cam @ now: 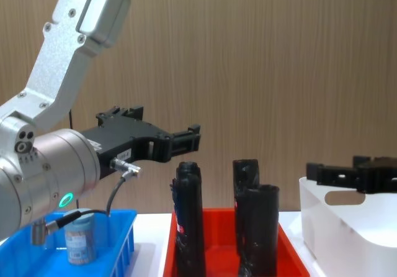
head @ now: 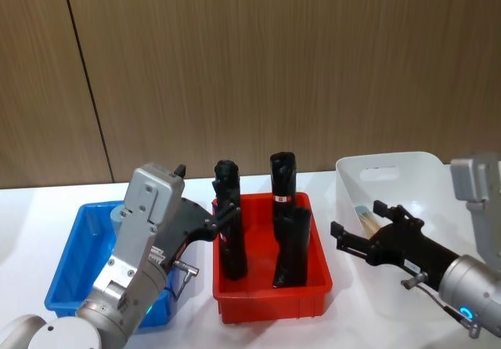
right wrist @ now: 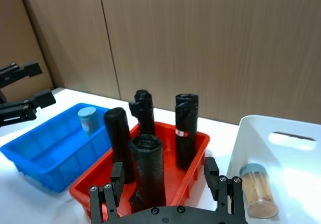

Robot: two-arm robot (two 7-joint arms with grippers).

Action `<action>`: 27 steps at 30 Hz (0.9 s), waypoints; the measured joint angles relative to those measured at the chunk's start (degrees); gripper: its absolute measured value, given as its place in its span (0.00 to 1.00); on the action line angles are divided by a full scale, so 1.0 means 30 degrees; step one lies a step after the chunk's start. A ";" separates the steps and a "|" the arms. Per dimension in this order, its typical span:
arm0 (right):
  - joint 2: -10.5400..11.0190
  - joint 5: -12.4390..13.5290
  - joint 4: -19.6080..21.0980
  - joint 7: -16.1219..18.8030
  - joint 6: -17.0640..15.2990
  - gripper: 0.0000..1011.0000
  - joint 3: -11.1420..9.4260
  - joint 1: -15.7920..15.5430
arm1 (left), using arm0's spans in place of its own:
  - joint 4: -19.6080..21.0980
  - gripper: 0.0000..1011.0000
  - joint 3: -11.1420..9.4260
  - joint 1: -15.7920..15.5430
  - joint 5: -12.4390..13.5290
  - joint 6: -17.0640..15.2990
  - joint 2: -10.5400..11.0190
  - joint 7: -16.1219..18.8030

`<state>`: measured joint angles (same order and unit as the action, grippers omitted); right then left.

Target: Pick the cotton swabs from the blue box and place them into the white box.

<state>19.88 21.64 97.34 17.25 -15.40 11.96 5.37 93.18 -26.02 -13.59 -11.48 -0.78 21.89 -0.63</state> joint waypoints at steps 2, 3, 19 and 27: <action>-0.0092 0.0001 -0.0347 0.0395 -0.0341 0.99 0.0057 0.0330 | -0.0001 0.99 0.0000 0.0000 0.0000 -0.0003 0.0001 0.0000; -0.0153 -0.0011 -0.0567 0.0643 -0.0551 0.99 0.0094 0.0531 | -0.0001 0.99 0.0000 0.0000 0.0000 -0.0005 0.0000 -0.0001; -0.1069 -0.0607 -0.3591 0.2578 -0.1484 0.99 0.0578 0.2861 | -0.0003 0.99 -0.0001 0.0000 -0.0001 -0.0007 0.0000 -0.0001; -0.1412 -0.0746 -0.4882 0.2946 -0.1337 0.99 0.0706 0.3652 | -0.0003 0.99 -0.0002 0.0000 -0.0001 -0.0004 0.0001 0.0000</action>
<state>15.64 19.41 82.69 26.08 -19.41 14.08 16.33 93.17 -26.03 -13.59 -11.48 -0.79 21.90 -0.63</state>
